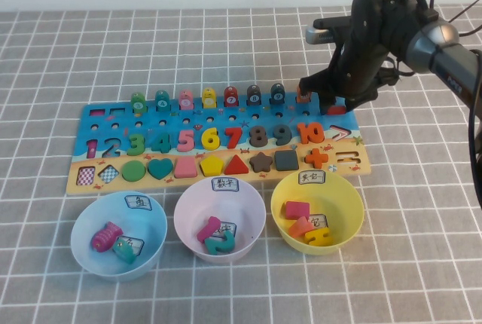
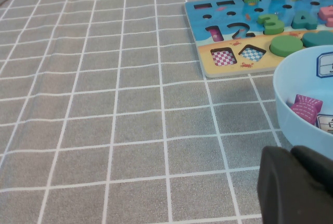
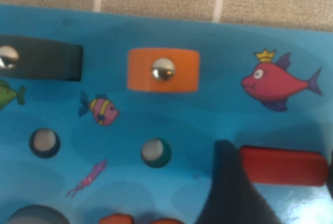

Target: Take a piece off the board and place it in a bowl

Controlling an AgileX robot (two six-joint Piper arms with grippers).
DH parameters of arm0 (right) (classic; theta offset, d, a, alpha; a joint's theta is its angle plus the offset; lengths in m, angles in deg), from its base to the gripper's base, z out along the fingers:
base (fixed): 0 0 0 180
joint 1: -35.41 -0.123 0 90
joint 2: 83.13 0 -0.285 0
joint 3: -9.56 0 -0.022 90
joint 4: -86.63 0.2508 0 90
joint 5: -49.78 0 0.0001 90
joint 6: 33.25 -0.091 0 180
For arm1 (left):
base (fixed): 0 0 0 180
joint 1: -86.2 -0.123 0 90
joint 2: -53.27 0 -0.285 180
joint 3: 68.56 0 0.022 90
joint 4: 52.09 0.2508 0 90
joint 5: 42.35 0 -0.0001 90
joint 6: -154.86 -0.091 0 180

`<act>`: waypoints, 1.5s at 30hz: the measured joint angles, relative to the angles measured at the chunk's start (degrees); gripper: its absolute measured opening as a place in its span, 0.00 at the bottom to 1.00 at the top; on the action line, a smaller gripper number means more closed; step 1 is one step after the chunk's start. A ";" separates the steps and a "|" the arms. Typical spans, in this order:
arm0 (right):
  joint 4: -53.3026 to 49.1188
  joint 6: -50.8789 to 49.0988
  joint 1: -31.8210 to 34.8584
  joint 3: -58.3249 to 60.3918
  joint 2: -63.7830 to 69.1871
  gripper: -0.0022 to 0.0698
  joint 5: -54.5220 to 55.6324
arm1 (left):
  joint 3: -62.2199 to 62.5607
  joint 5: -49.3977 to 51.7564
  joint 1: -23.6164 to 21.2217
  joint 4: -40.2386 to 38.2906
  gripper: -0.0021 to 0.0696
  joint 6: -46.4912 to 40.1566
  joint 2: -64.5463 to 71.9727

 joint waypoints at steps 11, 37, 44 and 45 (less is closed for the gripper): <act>-0.73 0.00 0.00 0.00 0.00 0.43 0.00 | 0.00 0.00 0.00 0.00 0.02 0.00 0.00; -0.73 0.00 0.00 -0.17 0.00 0.42 -0.47 | 0.00 0.00 0.00 0.00 0.02 0.00 0.00; -0.73 0.00 0.00 -0.99 0.00 0.42 -1.04 | 0.00 0.00 0.00 0.00 0.02 0.00 0.00; -0.73 0.00 0.00 -1.58 0.00 0.42 -1.15 | 0.00 0.00 0.00 0.00 0.02 0.00 0.00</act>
